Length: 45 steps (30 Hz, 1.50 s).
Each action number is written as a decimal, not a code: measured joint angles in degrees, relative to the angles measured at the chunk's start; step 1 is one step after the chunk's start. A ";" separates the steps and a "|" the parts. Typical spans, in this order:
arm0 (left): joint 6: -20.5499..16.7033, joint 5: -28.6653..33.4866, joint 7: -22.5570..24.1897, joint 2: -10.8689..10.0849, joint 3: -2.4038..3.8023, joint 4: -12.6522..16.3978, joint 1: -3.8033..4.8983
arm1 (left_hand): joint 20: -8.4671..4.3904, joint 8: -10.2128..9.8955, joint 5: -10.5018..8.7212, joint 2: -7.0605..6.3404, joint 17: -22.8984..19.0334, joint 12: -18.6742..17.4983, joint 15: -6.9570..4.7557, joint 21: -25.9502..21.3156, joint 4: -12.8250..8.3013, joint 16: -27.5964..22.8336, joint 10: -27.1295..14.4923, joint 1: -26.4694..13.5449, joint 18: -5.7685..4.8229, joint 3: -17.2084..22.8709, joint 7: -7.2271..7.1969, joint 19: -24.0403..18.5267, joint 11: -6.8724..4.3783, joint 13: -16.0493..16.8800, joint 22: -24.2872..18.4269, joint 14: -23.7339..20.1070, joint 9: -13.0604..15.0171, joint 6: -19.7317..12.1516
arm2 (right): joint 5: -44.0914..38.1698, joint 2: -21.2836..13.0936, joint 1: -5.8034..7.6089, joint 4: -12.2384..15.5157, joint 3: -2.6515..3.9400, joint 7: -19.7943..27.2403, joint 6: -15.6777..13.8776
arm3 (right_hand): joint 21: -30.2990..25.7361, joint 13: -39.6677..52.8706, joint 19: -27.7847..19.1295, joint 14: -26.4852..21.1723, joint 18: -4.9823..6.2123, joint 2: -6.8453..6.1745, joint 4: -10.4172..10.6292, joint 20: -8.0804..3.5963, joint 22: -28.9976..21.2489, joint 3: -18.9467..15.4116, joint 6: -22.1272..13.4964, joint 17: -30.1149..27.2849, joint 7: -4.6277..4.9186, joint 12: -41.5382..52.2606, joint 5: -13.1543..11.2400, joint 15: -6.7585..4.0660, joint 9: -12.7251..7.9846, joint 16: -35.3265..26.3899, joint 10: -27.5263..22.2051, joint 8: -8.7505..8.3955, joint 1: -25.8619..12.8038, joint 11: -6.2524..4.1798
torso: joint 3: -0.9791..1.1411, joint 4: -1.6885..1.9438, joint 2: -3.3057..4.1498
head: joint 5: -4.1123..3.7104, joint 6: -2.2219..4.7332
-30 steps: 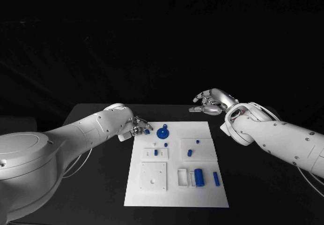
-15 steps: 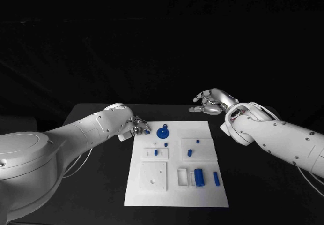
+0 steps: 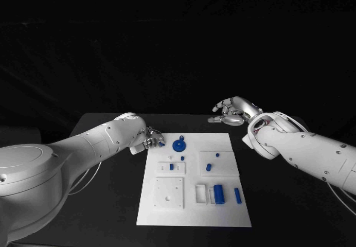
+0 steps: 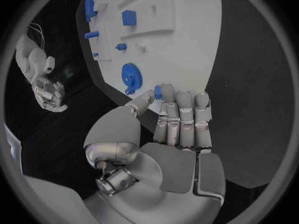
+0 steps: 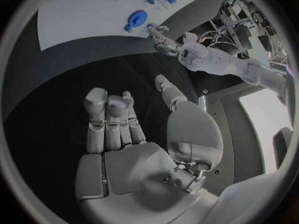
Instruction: Assemble the parts on the task board
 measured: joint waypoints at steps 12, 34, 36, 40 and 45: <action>-0.62 0.40 0.73 -2.20 0.05 2.94 0.08 | 0.00 1.21 3.36 2.24 -0.27 0.00 -0.09 0.55 -2.89 0.45 1.12 -2.08 0.03 1.17 -0.70 0.00 -0.58 -0.27 -0.33 0.72 -0.55 2.59 | 0.00 -0.28 0.00 -0.04 0.00 -0.02 0.07 | 0.00 0.01 0.00 0.00 0.00 0.00 0.00 0.00 -0.01 0.00 -0.01 0.00 0.00 0.00 0.00 0.00 0.00 0.00 0.00 0.00 0.00 0.00 | 0.03 0.04 -0.02 | 0.09 -0.01; -6.57 -1.03 0.57 -14.42 -0.02 25.91 2.32 | -0.40 1.89 3.23 0.09 -0.45 0.00 0.00 1.64 -3.98 1.55 4.10 -1.35 0.12 2.01 -1.24 2.08 -0.52 -0.88 -0.97 2.27 -1.88 5.76 | 0.07 -1.09 -0.01 -0.77 0.00 -0.05 0.11 | 0.00 -0.13 0.00 0.00 0.00 0.00 0.00 0.00 -0.01 0.00 -0.03 0.00 0.02 0.22 0.51 0.00 0.00 0.00 0.00 0.00 0.00 0.00 | -0.22 0.81 -0.63 | 0.16 -0.36; -7.34 -1.77 0.43 -15.26 -0.16 28.06 2.30 | -0.55 1.90 3.04 -0.21 -0.45 0.00 -0.07 1.87 -4.29 1.55 4.38 -1.64 0.12 2.35 -1.38 2.35 -0.62 -0.88 -0.97 2.53 -1.88 5.93 | 0.09 -1.10 -0.01 -0.98 0.00 -0.05 0.11 | 0.00 -0.18 0.00 0.00 0.00 0.00 0.00 0.00 -0.01 0.00 -0.04 0.00 0.03 0.22 0.51 0.00 0.00 0.00 0.00 0.00 0.00 0.00 | -0.25 0.88 -0.69 | 0.16 -0.41; -9.32 -3.74 0.06 -16.65 -0.81 31.73 2.16 | -0.74 1.90 3.03 -0.74 -0.45 0.01 -0.28 2.20 -4.23 1.63 5.21 -1.56 0.14 2.61 -1.73 2.83 -1.23 -0.94 -1.07 2.97 -2.03 6.53 | 0.15 -1.21 -0.03 -1.20 0.00 -0.05 0.11 | 0.00 -0.20 0.00 0.00 0.00 0.00 0.00 0.00 -0.01 0.00 -0.05 0.01 0.03 0.22 0.51 0.00 0.00 0.00 0.00 0.00 0.00 0.00 | -0.35 0.98 -0.81 | 0.20 -0.62; -11.91 -6.54 -0.66 -18.29 -1.90 35.40 1.47 | -0.84 1.99 3.02 -1.04 -0.45 0.01 -0.38 2.34 -4.23 1.82 6.05 -1.25 0.14 2.61 -1.74 3.34 -1.36 -0.94 -1.15 3.46 -2.04 6.88 | 0.23 -1.24 -0.17 -1.37 0.00 -0.05 0.12 | 0.00 -0.20 0.00 0.00 0.00 0.00 0.00 0.00 -0.01 0.00 -0.08 0.00 0.02 0.22 0.71 0.00 0.00 0.00 0.00 0.00 0.00 0.00 | -0.40 1.08 -0.91 | 0.32 -0.90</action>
